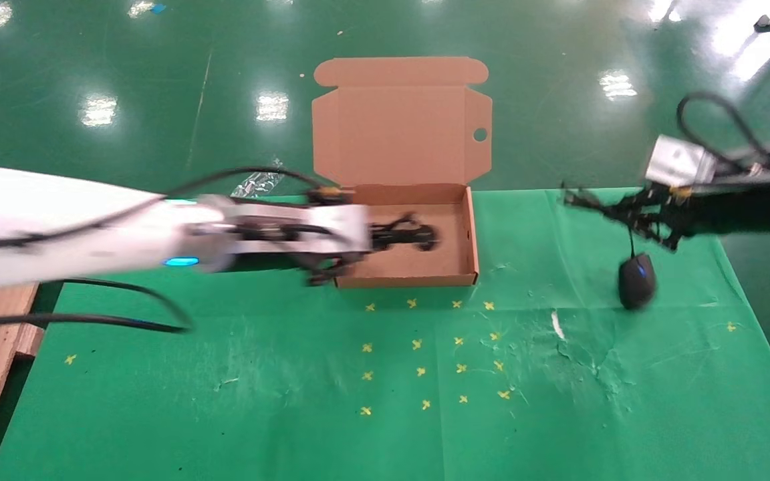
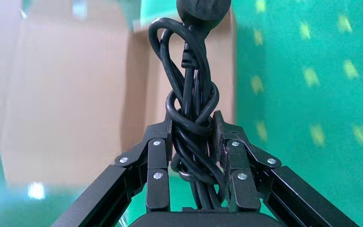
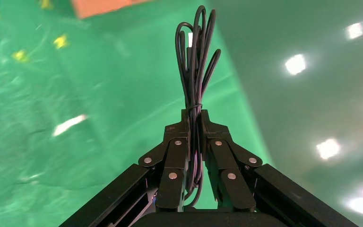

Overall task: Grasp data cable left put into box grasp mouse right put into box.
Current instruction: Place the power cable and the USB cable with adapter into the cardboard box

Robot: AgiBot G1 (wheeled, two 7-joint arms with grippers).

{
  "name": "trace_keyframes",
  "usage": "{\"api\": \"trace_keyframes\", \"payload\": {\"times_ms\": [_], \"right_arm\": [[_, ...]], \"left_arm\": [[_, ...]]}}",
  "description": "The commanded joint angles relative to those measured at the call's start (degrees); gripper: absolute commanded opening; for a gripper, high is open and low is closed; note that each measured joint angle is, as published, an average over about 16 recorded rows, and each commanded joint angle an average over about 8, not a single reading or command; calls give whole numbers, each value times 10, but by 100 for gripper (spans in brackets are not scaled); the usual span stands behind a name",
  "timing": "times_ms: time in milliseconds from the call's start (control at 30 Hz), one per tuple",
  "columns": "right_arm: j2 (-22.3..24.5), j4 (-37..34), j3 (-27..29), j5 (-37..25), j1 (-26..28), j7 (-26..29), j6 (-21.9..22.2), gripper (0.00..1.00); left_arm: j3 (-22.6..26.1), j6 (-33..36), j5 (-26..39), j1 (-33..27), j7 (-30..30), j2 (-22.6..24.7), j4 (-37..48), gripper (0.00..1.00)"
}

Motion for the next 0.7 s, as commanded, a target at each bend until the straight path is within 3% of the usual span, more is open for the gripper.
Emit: {"api": "trace_keyframes", "payload": {"times_ms": [33, 200, 367, 400, 633, 667, 700], "right_arm": [[10, 30, 3, -1, 5, 18, -1, 0], [41, 123, 8, -7, 4, 76, -12, 0], [73, 210, 15, -8, -5, 130, -21, 0], [79, 225, 17, -8, -7, 139, -22, 0], [100, 284, 26, -8, -22, 178, -13, 0], [101, 288, 26, -7, -24, 181, -11, 0], [102, 291, 27, -7, -25, 183, -9, 0]], "left_arm": [[12, -24, 27, 0, -6, 40, 2, 0], [62, -105, 171, 14, -47, 119, 52, 0], [133, -180, 269, 15, -123, 142, 94, 0], [149, -191, 281, 13, -142, 142, 100, 5], [246, -216, 315, -17, -264, 143, 118, 93], [257, -216, 316, -22, -277, 143, 119, 100], [268, -217, 318, -26, -290, 143, 119, 100]]}}
